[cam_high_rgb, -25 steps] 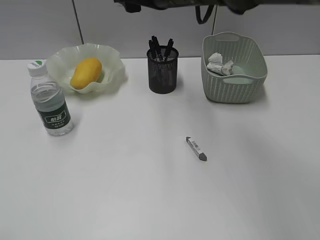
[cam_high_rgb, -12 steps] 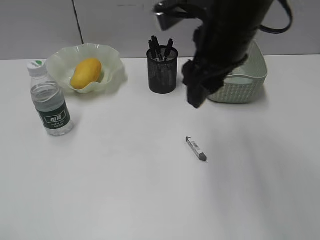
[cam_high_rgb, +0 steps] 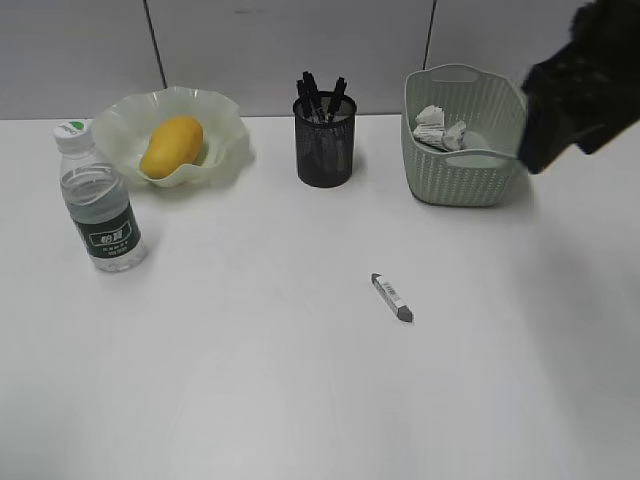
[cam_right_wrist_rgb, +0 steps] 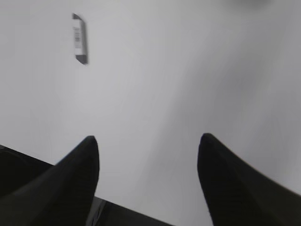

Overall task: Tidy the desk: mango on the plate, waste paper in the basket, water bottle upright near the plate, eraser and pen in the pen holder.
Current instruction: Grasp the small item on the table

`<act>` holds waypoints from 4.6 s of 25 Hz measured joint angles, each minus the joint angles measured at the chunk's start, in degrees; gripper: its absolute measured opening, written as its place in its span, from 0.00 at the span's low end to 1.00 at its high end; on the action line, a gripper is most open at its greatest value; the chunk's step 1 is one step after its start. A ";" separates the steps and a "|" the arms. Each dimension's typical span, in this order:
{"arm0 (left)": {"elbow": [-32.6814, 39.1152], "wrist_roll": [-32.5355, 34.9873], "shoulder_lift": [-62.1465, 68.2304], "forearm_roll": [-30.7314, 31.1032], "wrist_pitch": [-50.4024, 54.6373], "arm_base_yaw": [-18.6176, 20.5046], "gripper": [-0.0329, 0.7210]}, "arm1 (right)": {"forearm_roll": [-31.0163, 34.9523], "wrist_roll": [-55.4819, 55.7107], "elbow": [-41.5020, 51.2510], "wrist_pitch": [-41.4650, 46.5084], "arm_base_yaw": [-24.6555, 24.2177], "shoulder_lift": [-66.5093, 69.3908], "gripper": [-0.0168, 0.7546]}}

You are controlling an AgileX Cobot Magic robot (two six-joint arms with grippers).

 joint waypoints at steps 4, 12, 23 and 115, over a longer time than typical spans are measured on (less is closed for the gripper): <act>-5.06 6.51 12.84 0.00 -3.86 -5.69 0.47 | -1.31 -0.07 8.87 0.06 -5.52 -8.94 0.69; -26.48 20.15 45.21 -2.41 -5.41 -9.20 0.47 | -0.42 -0.21 26.93 -0.04 -6.94 -29.92 0.68; -55.88 50.70 77.06 -10.03 4.93 -17.84 0.47 | -0.23 -1.04 44.95 -0.62 -6.94 -52.68 0.68; -62.95 99.31 108.04 -27.85 -14.26 -29.08 0.20 | -1.50 1.69 51.37 -8.83 -7.00 -69.89 0.58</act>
